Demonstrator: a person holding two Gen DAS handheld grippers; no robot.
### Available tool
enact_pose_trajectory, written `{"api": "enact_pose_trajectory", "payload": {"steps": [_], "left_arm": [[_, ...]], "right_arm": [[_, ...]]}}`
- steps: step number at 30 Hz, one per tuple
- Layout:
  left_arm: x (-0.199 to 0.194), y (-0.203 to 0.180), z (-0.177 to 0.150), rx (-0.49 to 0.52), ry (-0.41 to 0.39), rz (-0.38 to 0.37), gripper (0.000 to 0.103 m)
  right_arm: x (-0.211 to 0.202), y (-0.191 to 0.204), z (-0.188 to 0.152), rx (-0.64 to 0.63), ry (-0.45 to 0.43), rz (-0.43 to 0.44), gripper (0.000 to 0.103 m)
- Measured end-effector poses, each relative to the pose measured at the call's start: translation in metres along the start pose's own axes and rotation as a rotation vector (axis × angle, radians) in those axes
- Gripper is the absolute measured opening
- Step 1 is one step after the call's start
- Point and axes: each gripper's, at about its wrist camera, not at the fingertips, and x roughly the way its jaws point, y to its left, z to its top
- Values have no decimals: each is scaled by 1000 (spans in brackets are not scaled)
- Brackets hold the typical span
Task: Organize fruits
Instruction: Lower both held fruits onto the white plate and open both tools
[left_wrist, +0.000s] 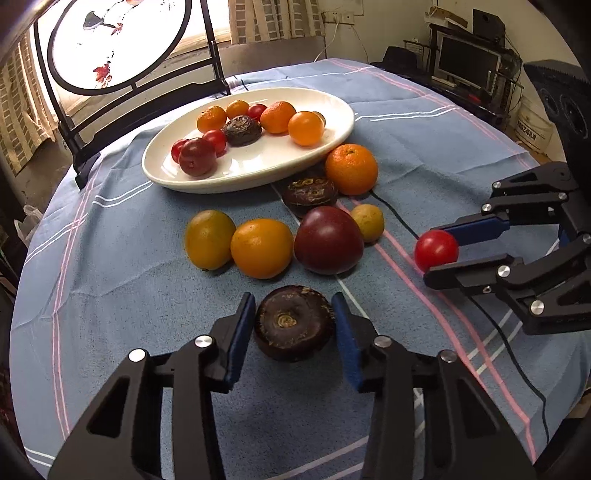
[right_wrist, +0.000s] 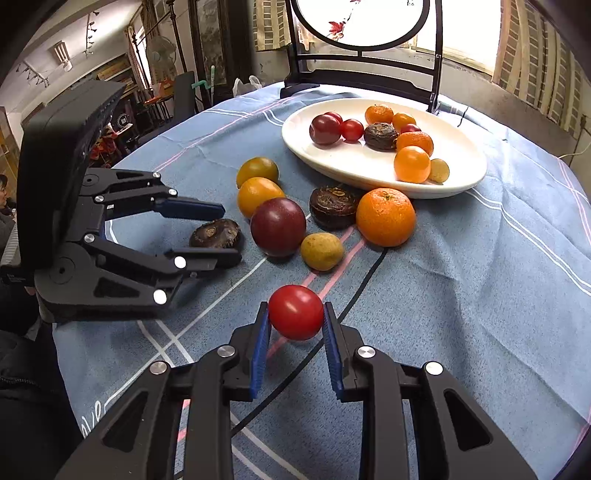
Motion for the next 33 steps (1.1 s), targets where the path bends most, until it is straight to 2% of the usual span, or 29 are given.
{"api": "enact_pose_trajectory", "payload": {"steps": [4,7,9,12,14,16,20,24,33], "left_arm": [[-10,6,1,-30,-24,6,42],[-25,15,10,-53,-75,33,42],[-34,25,24,-100,-112,52,42],[-40,41,52,-199,-155,116,42],[-37,49,73,-256,-171,166,42],[-31,58,93,-298,-174,178,42],[-17,68,126,-304,-186,226,42],[7,82,145,-326,-161,246,42],[46,102,164,-341,-110,212,42]], "right_arm": [[-5,1,1,-2,-12,-9,28],[-14,1,8,-6,-45,-34,28],[-21,-2,20,-1,-86,-67,28],[-29,-8,48,41,-183,-183,28],[-29,-14,69,79,-231,-190,28],[-23,-19,90,101,-253,-194,28],[-5,-36,122,140,-254,-185,28],[16,-56,141,192,-225,-172,28],[53,-88,160,248,-186,-170,28]]}}
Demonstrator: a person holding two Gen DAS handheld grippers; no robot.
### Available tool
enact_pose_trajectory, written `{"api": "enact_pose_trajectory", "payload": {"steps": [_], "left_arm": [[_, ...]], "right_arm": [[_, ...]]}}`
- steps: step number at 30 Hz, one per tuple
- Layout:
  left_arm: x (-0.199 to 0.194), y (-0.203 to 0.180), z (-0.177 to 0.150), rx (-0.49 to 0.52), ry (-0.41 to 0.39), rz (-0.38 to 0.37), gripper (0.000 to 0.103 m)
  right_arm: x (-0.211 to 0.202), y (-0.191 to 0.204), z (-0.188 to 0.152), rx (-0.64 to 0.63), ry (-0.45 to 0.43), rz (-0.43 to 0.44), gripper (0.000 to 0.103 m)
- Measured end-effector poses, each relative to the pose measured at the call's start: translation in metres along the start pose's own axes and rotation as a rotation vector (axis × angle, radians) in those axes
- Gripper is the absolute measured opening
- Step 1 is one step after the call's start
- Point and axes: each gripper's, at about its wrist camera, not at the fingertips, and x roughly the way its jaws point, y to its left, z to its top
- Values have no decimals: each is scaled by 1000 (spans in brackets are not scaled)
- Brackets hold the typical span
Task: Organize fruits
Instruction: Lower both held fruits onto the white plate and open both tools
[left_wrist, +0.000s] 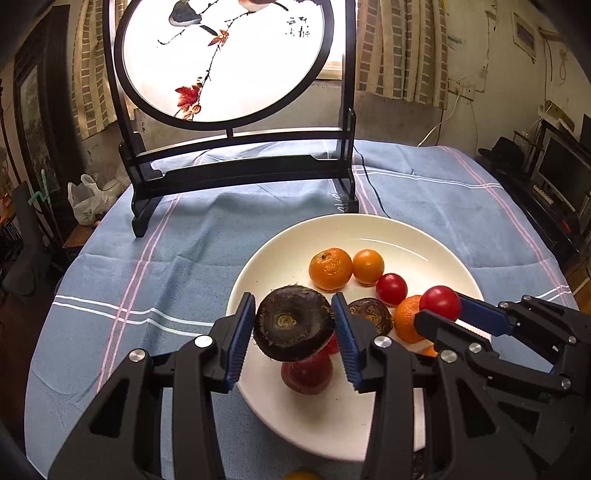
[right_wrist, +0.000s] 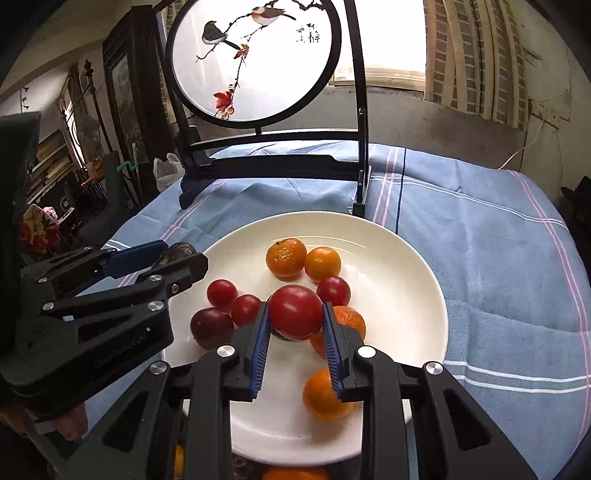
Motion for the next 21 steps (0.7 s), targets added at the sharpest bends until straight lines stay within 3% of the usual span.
{"api": "enact_pose_trajectory", "payload": {"steps": [3,7,8,14,21], "left_arm": [[8,0,-1,-4,10,-6,42],[10,9,0,-24,-2,-4,58],[8,12,0,-32,-4,-7,62],[-18,22,-10,-22,-39,-23,64],[-62,27,-47,33,-69,-35,73]], "right_arm": [[7,-4,3,-1,4,-7,31],[4,-11,4,3,-23,-25,58],[2,-13,5,4,-23,-24,59],[-31,-15,-10,-19,-30,1,59],[-85,18,-76,-205,42,101,61]]}}
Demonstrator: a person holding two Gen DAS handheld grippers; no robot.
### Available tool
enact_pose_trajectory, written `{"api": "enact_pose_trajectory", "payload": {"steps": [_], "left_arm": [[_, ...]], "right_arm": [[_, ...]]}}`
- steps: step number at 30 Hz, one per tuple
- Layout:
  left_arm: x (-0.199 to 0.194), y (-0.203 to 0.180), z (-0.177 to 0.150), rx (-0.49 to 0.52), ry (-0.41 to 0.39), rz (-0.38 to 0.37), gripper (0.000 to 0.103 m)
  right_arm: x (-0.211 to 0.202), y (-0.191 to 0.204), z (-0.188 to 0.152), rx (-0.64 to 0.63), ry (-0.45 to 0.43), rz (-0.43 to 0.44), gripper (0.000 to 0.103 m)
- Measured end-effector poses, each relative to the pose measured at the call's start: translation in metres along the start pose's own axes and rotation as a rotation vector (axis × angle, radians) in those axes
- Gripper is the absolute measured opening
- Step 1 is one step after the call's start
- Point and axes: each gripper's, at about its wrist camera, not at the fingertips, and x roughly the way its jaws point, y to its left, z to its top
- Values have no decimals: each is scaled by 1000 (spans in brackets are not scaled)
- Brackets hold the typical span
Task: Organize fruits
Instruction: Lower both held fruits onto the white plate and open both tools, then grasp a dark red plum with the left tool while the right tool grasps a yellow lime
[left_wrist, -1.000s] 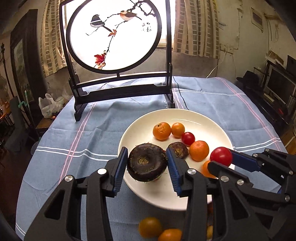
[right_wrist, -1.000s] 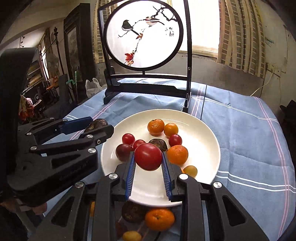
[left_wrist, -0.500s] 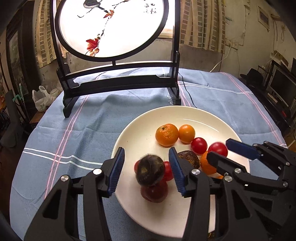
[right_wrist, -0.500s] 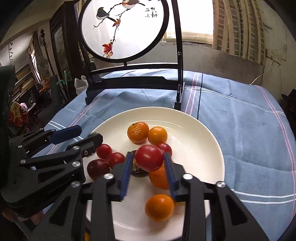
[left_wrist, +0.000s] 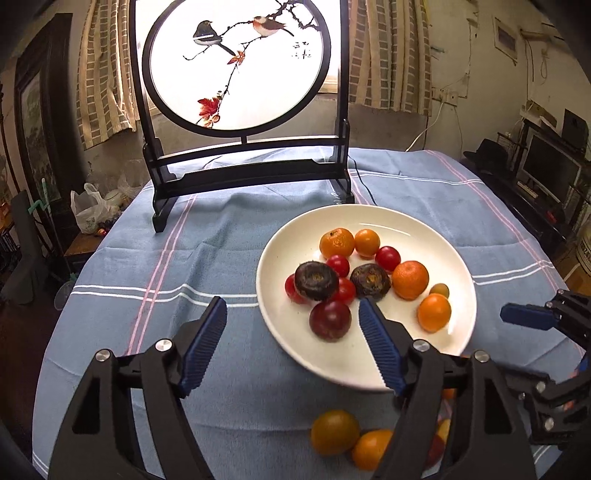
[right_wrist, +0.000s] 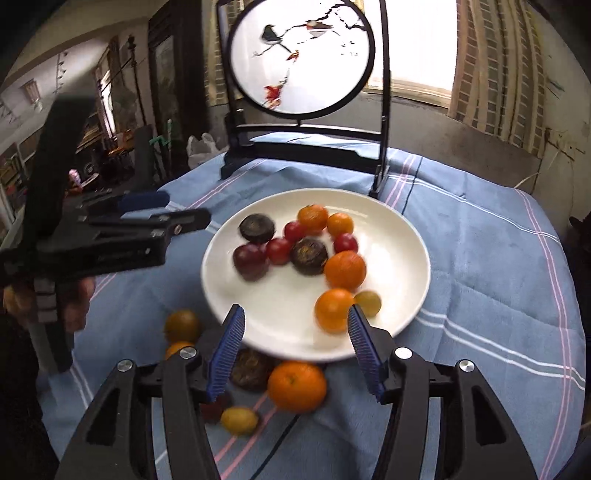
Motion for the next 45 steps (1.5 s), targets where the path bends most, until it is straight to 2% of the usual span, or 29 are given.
{"api": "enact_pose_trajectory", "payload": {"steps": [4,7,9,12,14,16,21,25,29,33,35,37,45], "left_arm": [[-22,2,-25,21,5,-14,74],[-35,4,-42,23,13,-23,76],[-40,4,-51,33,19,-30,76],[-48,1,-65,61,31,-48,76],[-54,-6,-74,97,38,-70,76],[-59,-17,-82,143,38,-97,76],[-66,-48,-103,216,88,-192,76],[-55,-74,-117,200,160,-243,76],[-36,-90,-118,155,201,-233,60],[-14,-94,-110,97,221,-173,56],[-9,-94,-103,74,216,-168,51],[-8,-95,-98,70,207,-146,40],[-20,-87,-102,77,210,-163,38]], "right_arm": [[-6,28,-40,-128,65,0,61],[4,41,-59,-201,115,-39,59],[13,44,-62,-208,139,-43,57],[25,48,-62,-232,148,-49,49],[32,50,-59,-236,147,-38,43],[38,47,-56,-222,153,-38,30],[24,39,-60,-186,149,-32,28],[1,24,-64,-142,117,-53,28],[-11,14,-70,-117,104,-61,28],[-12,10,-73,-106,98,-54,28],[-11,9,-74,-103,95,-51,28],[-10,9,-74,-101,96,-49,28],[-14,8,-75,-79,86,-44,28]]}}
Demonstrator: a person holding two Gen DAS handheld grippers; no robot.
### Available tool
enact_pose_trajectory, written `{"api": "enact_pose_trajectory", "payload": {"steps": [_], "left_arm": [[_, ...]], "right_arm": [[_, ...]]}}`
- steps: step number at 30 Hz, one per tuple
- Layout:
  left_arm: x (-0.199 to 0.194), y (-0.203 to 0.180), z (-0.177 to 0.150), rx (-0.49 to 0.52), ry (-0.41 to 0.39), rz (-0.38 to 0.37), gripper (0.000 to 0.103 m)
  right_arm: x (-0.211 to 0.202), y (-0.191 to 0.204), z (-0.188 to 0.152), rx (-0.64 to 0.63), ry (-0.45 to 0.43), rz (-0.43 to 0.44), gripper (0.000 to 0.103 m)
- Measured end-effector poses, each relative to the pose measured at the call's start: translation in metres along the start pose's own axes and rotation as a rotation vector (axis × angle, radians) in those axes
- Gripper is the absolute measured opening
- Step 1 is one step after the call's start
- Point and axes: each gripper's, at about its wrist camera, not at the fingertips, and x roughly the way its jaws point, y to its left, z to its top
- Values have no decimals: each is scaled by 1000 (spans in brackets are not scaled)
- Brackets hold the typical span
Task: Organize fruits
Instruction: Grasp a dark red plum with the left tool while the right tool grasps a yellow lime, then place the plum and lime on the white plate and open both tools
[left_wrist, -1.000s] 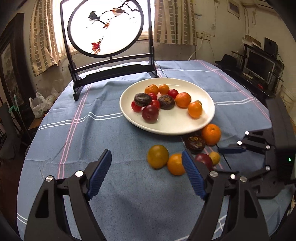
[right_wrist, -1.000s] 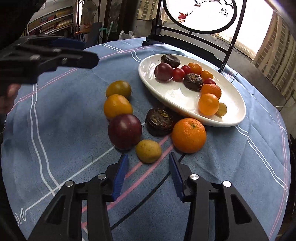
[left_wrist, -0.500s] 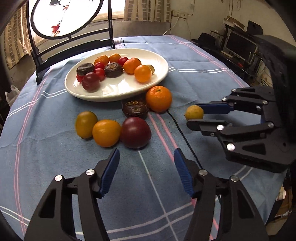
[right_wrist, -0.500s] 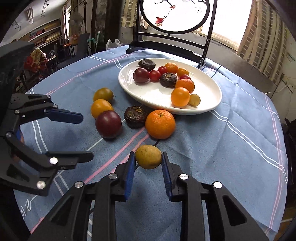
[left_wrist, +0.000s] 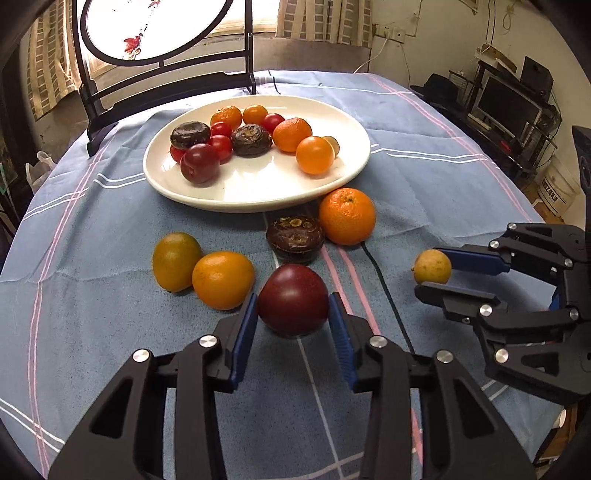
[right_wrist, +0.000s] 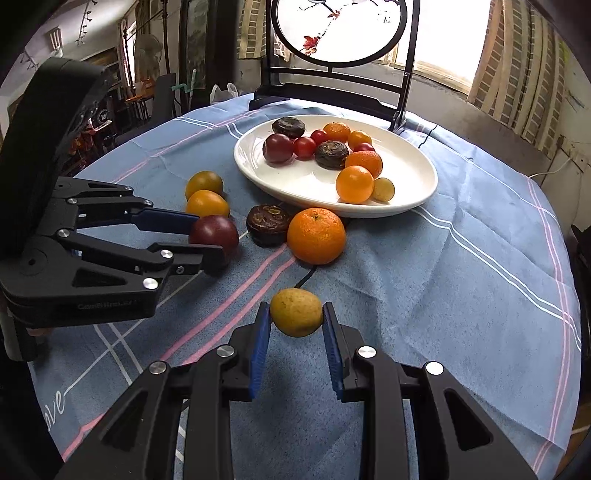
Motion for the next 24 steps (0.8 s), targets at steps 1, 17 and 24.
{"api": "enact_pose_trajectory", "payload": {"steps": [1,17,24], "left_arm": [[-4,1,-2,7,-7,-1,38],[-59,34,61,18,-216,53,38],[-22,37,95,8,-220,88,38]], "right_arm": [[-2,0,0,7,-2,12,28],[-36,-10,59,65,-184,-8,28],[-12,-39,104,132,-208,-33,28]]}}
